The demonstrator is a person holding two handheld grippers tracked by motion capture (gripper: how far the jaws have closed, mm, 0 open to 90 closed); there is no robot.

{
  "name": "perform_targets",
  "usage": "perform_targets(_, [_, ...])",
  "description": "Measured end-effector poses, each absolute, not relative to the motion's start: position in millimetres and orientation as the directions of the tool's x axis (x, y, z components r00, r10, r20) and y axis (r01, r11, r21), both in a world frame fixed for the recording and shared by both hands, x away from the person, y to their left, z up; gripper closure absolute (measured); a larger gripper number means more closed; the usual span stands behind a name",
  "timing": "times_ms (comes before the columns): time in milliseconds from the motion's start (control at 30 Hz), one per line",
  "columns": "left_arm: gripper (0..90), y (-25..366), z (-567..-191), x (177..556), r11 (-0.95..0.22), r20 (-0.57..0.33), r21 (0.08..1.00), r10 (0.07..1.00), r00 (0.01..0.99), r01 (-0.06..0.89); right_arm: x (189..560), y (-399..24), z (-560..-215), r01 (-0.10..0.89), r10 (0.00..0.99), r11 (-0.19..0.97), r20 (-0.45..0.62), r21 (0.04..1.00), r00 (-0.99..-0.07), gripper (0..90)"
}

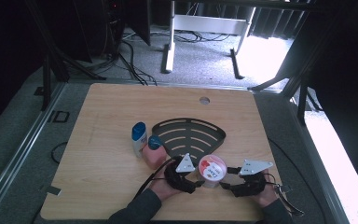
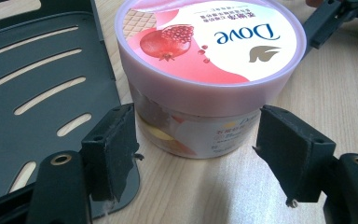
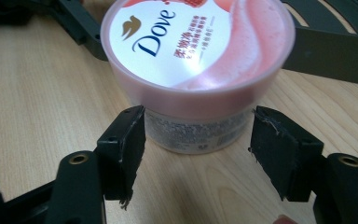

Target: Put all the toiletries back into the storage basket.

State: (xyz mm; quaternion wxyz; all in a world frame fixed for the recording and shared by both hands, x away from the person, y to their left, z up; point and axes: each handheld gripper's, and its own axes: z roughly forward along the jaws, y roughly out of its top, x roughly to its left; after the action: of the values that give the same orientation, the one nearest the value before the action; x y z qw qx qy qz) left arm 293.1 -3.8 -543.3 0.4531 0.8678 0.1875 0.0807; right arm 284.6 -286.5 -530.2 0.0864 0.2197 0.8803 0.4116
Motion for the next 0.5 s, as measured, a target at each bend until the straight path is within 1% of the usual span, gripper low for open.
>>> perform_targets(133, [27.2, -4.6, -544.8, 294.8, -0.522, -0.03, 0.818, 0.382, 0.924, 0.242, 288.2, -283.7, -530.6, 0.303, 0.437, 0.579, 0.026, 0.757, -0.899, 30.3])
perform_targets(500, [25.5, -9.0, -546.1, 296.9, -0.543, -0.01, 0.812, 0.354, 0.935, 0.214, 292.9, -279.8, -536.6, 0.289, 0.413, 0.619, 0.01, 0.73, -0.911, 27.5])
